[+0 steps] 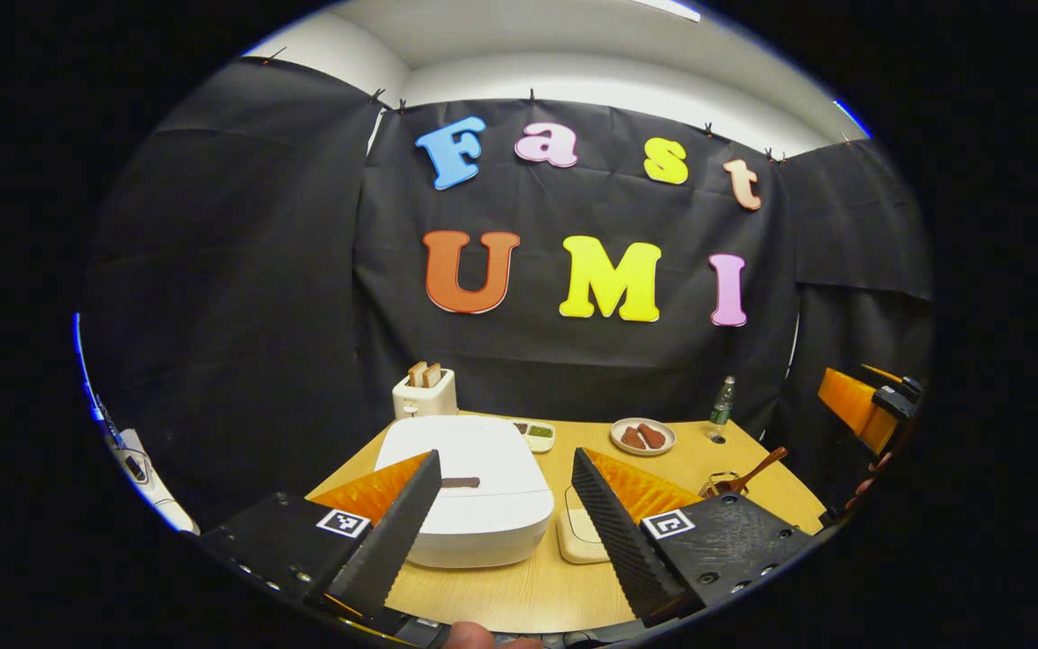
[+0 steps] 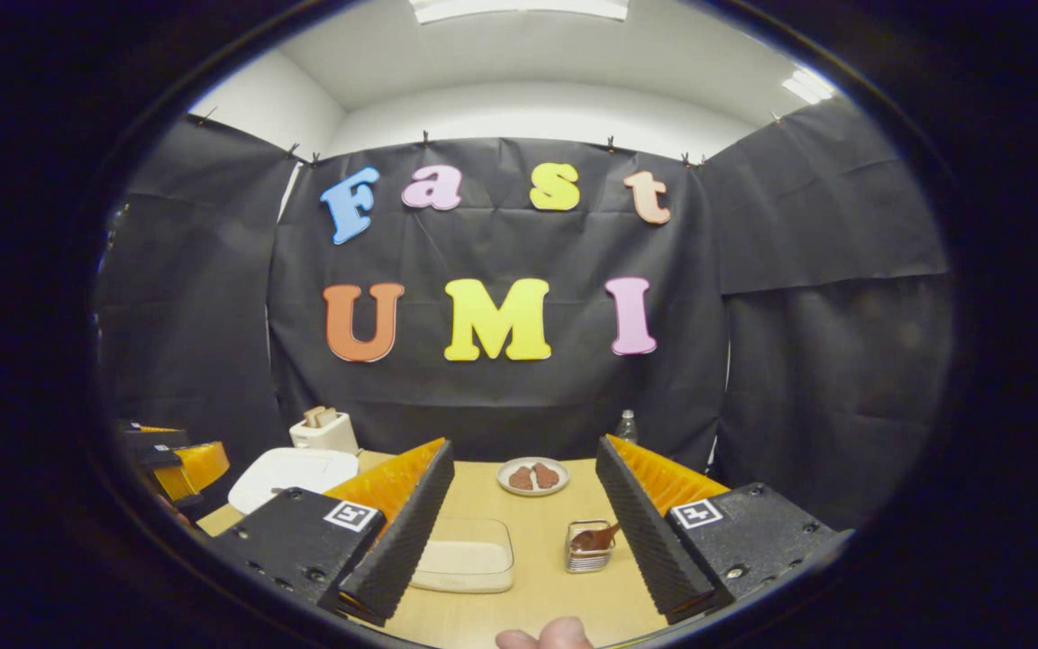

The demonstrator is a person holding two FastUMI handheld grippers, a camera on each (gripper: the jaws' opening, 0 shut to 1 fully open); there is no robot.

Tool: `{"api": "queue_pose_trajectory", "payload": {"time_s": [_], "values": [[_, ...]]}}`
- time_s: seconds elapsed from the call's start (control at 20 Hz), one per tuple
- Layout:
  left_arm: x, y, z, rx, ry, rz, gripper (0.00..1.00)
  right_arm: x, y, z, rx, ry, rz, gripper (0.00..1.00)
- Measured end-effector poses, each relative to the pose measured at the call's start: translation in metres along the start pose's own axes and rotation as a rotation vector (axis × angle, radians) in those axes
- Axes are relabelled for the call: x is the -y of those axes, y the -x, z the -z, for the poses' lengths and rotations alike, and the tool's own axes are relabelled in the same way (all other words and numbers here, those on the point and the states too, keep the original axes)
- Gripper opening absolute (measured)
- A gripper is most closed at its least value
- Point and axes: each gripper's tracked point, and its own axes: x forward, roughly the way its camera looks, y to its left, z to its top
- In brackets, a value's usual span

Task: Close the left gripper, press the button to open the rice cooker; take a wooden spoon from the chopstick holder with the right hand, scoop a spoonful of rice and pour it into the rice cooker, then put the wooden spoon back into the chopstick holder.

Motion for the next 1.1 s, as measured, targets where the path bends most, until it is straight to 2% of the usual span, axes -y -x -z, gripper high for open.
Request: {"api": "queue_pose_trajectory", "payload": {"time_s": [0.2,0.4,0.45,0.5,0.55,0.6,0.7,0.75,0.8,0.85,0.95,1.0,1.1], "values": [[-0.012,-0.033,0.029,-0.139,0.009,-0.031,0.95,0.012,-0.035,0.012,-0.013,-0.027,-0.055,1.0],[-0.02,-0.061,0.038,-0.246,0.0,-0.062,0.95,0.019,-0.062,0.02,-0.026,-0.044,-0.118,1.0],[-0.023,-0.069,0.044,-0.278,-0.007,-0.073,0.92,0.019,-0.07,0.023,-0.029,-0.043,-0.138,0.99],[-0.025,-0.078,0.045,-0.306,-0.002,-0.083,0.86,0.018,-0.077,0.026,-0.03,-0.029,-0.151,0.99],[-0.027,-0.085,0.045,-0.33,0.01,-0.09,0.73,0.019,-0.085,0.029,-0.029,-0.015,-0.165,1.0],[-0.03,-0.091,0.047,-0.359,0.024,-0.1,0.5,0.019,-0.091,0.031,-0.031,-0.009,-0.177,1.0],[-0.028,-0.099,0.052,-0.422,0.047,-0.087,0.35,0.021,-0.103,0.036,-0.04,-0.026,-0.192,1.0],[-0.035,-0.107,0.056,-0.448,0.043,-0.097,0.35,0.022,-0.109,0.04,-0.049,-0.038,-0.194,1.0],[-0.042,-0.115,0.057,-0.458,0.044,-0.115,0.24,0.023,-0.113,0.043,-0.058,-0.049,-0.194,0.99],[-0.043,-0.118,0.061,-0.475,0.055,-0.109,0.05,0.024,-0.118,0.046,-0.066,-0.059,-0.192,1.0],[-0.045,-0.124,0.063,-0.506,0.065,-0.099,0.05,0.025,-0.124,0.053,-0.083,-0.074,-0.189,1.0],[-0.042,-0.129,0.066,-0.519,0.08,-0.082,0.0,0.027,-0.126,0.055,-0.09,-0.076,-0.188,1.0],[-0.045,-0.14,0.078,-0.556,0.103,-0.084,0.0,0.029,-0.129,0.057,-0.096,-0.078,-0.183,1.0]]}}
